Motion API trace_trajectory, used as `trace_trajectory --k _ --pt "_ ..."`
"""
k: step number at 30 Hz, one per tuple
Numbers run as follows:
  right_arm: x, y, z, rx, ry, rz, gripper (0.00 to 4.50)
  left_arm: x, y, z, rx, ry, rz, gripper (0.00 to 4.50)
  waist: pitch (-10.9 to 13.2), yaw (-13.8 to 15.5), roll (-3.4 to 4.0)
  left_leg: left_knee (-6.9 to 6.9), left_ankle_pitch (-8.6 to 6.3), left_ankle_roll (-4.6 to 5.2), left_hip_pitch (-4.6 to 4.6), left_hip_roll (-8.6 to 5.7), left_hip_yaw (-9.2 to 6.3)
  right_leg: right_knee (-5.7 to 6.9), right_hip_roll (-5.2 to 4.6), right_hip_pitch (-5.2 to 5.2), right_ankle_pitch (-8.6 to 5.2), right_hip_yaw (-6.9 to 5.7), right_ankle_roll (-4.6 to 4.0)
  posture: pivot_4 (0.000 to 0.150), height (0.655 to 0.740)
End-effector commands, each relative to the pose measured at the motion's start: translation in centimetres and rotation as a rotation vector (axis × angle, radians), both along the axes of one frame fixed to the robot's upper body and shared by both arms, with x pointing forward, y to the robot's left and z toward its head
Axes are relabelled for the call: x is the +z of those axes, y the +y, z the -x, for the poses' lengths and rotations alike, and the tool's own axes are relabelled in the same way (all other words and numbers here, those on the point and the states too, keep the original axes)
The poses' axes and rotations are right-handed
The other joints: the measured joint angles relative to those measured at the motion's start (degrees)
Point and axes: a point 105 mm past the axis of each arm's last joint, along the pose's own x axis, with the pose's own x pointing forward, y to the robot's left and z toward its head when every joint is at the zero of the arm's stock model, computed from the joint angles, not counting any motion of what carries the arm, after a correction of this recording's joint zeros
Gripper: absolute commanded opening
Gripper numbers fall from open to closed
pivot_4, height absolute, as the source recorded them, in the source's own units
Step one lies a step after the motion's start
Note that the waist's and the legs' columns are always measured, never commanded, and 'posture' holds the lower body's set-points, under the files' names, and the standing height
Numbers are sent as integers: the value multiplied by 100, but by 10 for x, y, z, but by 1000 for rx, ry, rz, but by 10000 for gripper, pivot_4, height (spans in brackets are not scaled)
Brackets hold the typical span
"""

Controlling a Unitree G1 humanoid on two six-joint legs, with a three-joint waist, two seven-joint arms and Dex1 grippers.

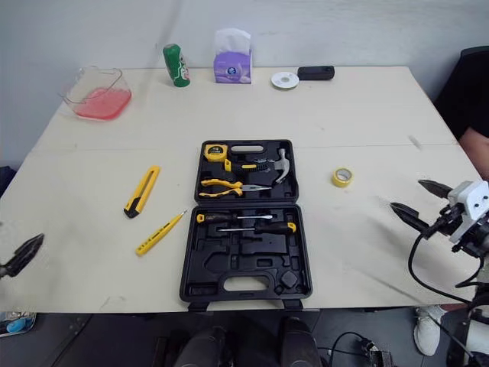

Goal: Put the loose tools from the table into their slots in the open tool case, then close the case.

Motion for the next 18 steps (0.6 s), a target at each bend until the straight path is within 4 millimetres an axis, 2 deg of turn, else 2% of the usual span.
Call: trace_trajectory --k 1,4,7,12,18 --pt "20 26 13 200 -72 -16 44785 9 -32 -5 -182 46 39 45000 0 8 1 0 1 -1 0 0 0 3 0 -1 0 0 0 1500 7400" --pt "32 58 18 333 -109 -31 44785 1 -53 -8 -317 154 37 45000 2 6 10 0 1 -1 -1 0 -2 24 0 -1 0 0 0 1500 7400" --pt "34 97 33 508 -140 11 44785 -4 -62 -19 -370 195 -25 45000 2 10 15 0 3 -2 1 -1 -3 25 1 -2 0 0 0 1500 7400" --pt "41 141 38 626 -186 -40 44785 -15 -78 -33 -406 233 -8 45000 2 6 16 -1 4 -6 -1 -1 -3 27 6 -3 0 -1 0 1500 7400" --pt "39 178 45 752 -172 -42 44785 -41 -96 -47 -408 298 -14 45000 2 13 16 0 5 -5 -3 -4 -4 29 7 -5 0 -2 0 1500 7400"
